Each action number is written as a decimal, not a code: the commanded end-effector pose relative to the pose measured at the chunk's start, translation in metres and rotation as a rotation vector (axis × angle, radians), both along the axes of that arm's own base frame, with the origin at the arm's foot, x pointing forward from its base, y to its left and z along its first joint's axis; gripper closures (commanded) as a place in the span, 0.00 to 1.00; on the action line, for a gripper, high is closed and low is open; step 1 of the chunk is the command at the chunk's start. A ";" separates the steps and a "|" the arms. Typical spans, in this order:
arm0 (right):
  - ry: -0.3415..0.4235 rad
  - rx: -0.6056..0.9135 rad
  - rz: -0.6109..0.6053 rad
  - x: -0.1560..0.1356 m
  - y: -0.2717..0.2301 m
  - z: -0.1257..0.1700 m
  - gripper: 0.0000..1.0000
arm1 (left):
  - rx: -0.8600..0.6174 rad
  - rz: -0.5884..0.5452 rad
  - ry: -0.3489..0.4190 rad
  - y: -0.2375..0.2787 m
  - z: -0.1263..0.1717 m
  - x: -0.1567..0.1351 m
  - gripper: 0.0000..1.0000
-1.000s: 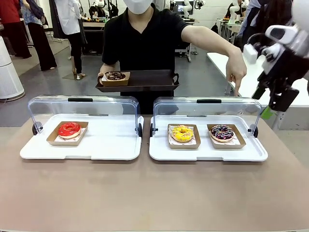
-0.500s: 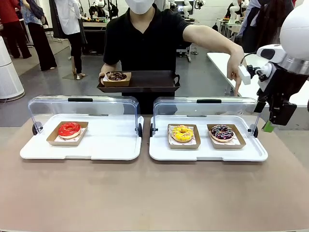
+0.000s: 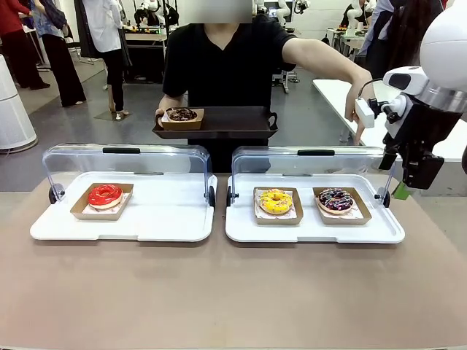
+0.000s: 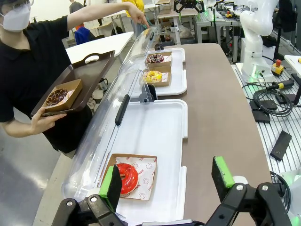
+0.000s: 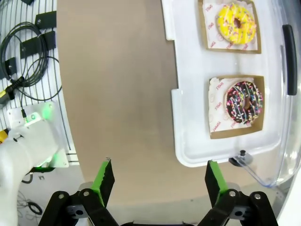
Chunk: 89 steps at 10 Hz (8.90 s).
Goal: Provide the desired donut to the person.
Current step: Pick up and lift the Paper togo box containing the Donut pointed at by the person, then place the picked Paper togo box onto the Handle tray extended by the person.
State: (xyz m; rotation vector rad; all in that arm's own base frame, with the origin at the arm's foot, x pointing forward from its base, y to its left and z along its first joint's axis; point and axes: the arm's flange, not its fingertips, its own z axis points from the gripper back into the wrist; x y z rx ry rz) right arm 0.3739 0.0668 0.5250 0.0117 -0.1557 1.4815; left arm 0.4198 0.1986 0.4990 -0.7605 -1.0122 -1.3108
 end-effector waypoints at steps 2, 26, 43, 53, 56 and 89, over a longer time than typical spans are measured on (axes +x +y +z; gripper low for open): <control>-0.004 0.024 0.000 0.003 -0.002 -0.013 0.00 | -0.001 0.001 -0.004 0.001 0.001 -0.001 0.00; -0.035 0.019 -0.009 0.102 -0.018 -0.171 0.00 | -0.001 0.001 -0.004 0.001 0.001 -0.001 0.00; 0.003 0.022 -0.020 0.129 -0.036 -0.199 0.69 | -0.001 0.001 -0.004 0.001 0.001 -0.001 0.00; 0.031 0.062 0.064 0.116 -0.036 -0.191 1.00 | -0.001 0.001 -0.004 0.001 0.001 -0.001 0.00; 0.069 -0.043 0.107 0.070 -0.011 -0.140 1.00 | -0.001 0.001 -0.004 0.001 0.001 -0.001 0.00; -0.140 -0.021 0.041 0.000 0.126 0.161 0.98 | -0.001 0.001 -0.004 0.001 0.001 -0.001 0.00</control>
